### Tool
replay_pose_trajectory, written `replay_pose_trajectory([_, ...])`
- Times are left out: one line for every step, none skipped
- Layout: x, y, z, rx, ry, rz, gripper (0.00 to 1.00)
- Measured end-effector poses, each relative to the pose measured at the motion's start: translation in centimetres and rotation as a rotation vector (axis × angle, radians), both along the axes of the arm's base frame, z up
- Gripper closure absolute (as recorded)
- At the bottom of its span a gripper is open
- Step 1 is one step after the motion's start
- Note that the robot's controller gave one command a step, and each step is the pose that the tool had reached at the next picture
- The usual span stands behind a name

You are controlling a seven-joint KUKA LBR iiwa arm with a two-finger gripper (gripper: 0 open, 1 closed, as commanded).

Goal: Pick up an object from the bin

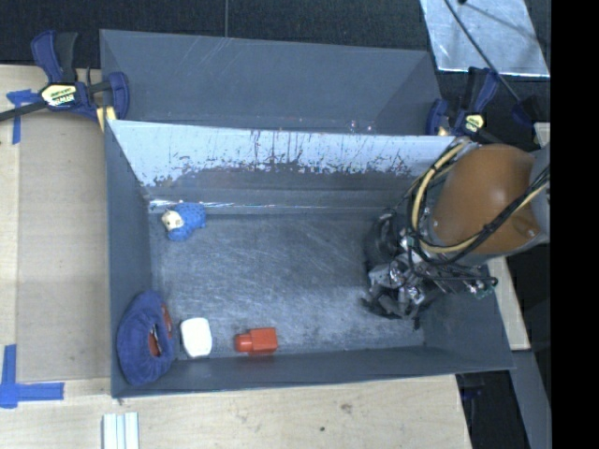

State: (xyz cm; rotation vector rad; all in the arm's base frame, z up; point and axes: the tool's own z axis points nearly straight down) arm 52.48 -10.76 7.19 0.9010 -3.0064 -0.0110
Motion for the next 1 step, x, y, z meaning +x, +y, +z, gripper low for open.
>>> replay_pose_trajectory([0.12,2.49,14.05,-0.007,-0.017,0.023,1.00])
